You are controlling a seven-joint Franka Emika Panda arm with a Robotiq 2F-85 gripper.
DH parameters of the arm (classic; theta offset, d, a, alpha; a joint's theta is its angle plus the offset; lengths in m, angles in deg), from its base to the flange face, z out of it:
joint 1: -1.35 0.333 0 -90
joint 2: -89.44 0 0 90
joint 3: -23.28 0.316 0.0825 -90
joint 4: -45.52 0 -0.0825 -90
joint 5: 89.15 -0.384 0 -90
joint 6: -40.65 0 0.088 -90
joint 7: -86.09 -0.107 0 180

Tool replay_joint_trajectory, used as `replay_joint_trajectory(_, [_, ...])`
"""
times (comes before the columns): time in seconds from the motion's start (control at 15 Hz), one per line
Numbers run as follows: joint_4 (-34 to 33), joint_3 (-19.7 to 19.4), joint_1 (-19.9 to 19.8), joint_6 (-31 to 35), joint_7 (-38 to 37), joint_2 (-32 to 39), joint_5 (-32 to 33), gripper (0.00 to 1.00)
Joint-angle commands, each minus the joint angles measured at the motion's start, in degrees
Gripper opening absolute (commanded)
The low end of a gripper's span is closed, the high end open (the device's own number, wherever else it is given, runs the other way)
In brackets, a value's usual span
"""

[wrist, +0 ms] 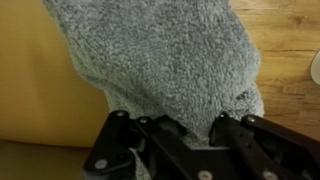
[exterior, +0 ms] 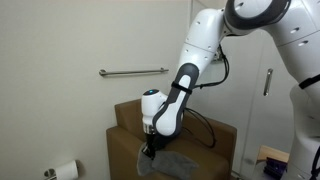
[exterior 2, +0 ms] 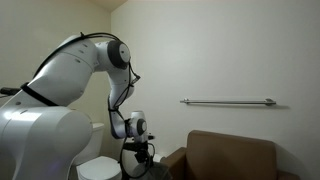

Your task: Use the towel to wipe the left armrest of the chair

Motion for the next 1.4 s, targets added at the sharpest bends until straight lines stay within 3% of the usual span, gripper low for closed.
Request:
replay_joint_trajectory(0.0, [-13.0,2.3,-4.6,-3.9,7.4,11.0,-4.3,0.06])
replay_joint_trajectory(0.27, [-26.7,0.9,-4.7,-13.5,8.6,16.1,-3.9,0.06])
replay_joint_trajectory(0.53, [-37.8,-0.7,-4.6,-16.4,8.3,20.5,-3.1,0.06])
replay_joint_trajectory(0.73, [-42.4,-2.0,-4.5,-16.9,7.7,22.6,-2.9,0.06])
replay_joint_trajectory(1.0, [-42.2,-2.0,-5.1,-17.1,8.0,22.0,-3.7,0.06])
replay_joint_trajectory(1.33, [-30.1,2.1,-6.5,-13.6,10.4,15.6,-5.8,0.06])
